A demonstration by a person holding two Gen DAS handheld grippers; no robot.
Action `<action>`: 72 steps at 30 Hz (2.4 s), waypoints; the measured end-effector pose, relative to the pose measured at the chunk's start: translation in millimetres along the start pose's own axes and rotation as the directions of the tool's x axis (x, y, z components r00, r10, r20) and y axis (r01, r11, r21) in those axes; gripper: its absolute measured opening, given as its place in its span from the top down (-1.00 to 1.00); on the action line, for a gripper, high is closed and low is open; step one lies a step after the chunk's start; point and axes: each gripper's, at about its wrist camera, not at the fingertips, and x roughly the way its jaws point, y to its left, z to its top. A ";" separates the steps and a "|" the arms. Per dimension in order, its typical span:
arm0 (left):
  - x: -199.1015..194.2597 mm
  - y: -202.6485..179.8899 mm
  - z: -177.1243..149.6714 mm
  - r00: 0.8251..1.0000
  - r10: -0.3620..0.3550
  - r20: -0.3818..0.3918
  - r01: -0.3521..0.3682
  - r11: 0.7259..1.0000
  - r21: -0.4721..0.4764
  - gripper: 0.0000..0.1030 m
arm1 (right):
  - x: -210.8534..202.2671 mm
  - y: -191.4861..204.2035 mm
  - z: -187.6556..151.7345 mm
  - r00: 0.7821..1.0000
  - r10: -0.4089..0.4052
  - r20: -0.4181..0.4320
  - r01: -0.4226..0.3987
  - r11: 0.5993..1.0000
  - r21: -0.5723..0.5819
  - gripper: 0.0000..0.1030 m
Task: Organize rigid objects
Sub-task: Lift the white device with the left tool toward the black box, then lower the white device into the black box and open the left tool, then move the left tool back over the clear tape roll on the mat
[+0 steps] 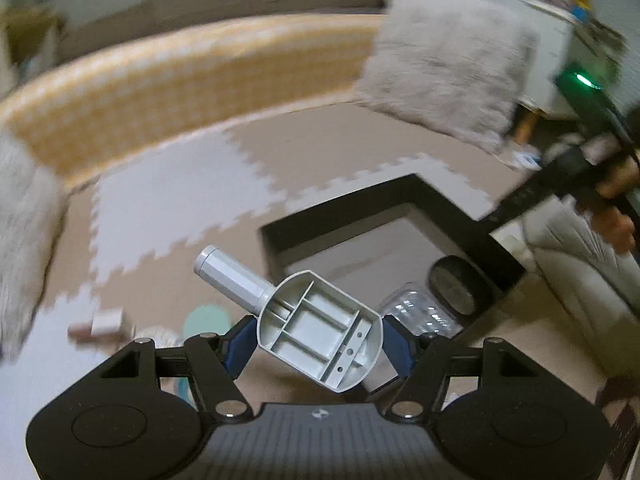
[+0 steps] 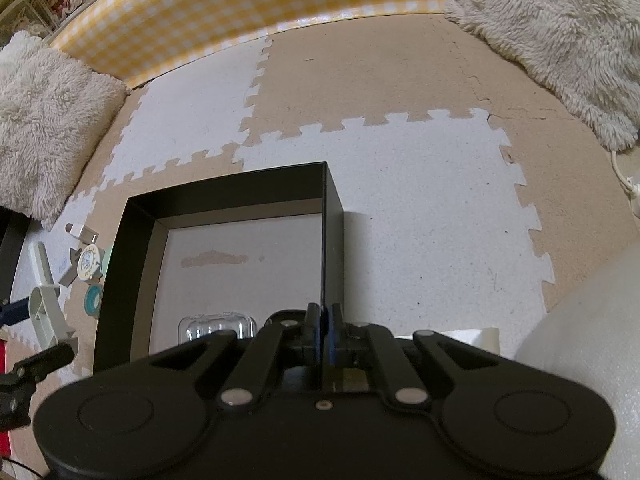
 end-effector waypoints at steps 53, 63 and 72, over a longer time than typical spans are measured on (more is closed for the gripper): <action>33.7 -5.9 18.1 0.977 -0.174 -0.120 0.195 0.963 0.187 -1.00 | -0.1 8.5 -0.8 1.000 -0.026 0.001 0.026 0.998 -0.051 0.91; 19.4 40.2 28.5 0.996 -0.073 0.041 0.076 0.993 -0.085 -1.00 | 0.6 12.5 0.0 0.999 -0.048 -0.008 0.047 0.996 -0.075 0.92; 16.1 96.0 22.6 0.996 0.091 0.010 -0.083 0.944 -0.319 -1.00 | 0.7 10.5 0.2 0.999 -0.039 -0.004 0.038 0.998 -0.053 0.91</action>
